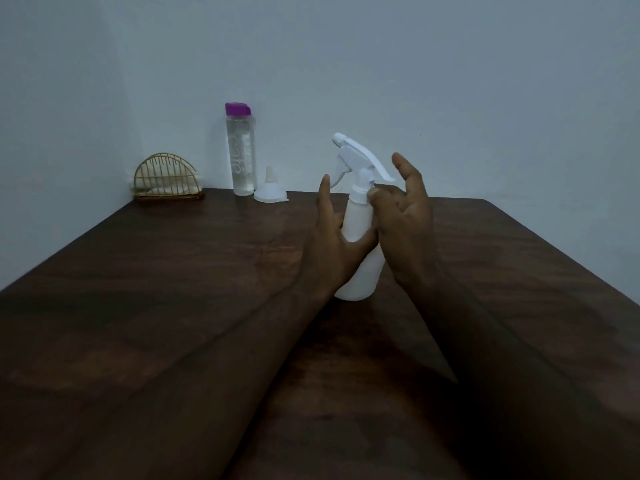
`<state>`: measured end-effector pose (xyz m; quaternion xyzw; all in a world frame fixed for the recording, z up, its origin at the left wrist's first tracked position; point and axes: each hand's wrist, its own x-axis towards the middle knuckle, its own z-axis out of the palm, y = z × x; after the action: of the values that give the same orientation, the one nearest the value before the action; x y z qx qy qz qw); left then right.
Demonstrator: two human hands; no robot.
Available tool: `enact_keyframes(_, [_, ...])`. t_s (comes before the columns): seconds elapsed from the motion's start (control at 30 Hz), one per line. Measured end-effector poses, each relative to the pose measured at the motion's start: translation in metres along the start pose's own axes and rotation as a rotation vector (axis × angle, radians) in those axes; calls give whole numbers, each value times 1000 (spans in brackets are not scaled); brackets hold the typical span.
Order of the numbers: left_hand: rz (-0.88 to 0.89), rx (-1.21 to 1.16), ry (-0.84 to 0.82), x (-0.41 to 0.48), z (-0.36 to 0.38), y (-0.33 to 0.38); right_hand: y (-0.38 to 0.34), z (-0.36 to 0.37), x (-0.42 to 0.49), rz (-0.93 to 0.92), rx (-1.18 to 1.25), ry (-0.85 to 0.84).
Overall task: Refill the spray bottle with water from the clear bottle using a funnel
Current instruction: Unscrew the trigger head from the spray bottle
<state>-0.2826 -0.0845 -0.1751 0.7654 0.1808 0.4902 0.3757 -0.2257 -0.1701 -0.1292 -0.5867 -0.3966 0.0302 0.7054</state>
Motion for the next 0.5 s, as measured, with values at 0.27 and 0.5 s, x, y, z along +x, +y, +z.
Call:
enact_keyframes(0.27, [-8,-32,-51,-2,-2,1,-1,-4,4,-78,-105,-1])
enact_keyframes(0.5, [-72,74,-170,0,-6,1,-16,-29,21,44,368,167])
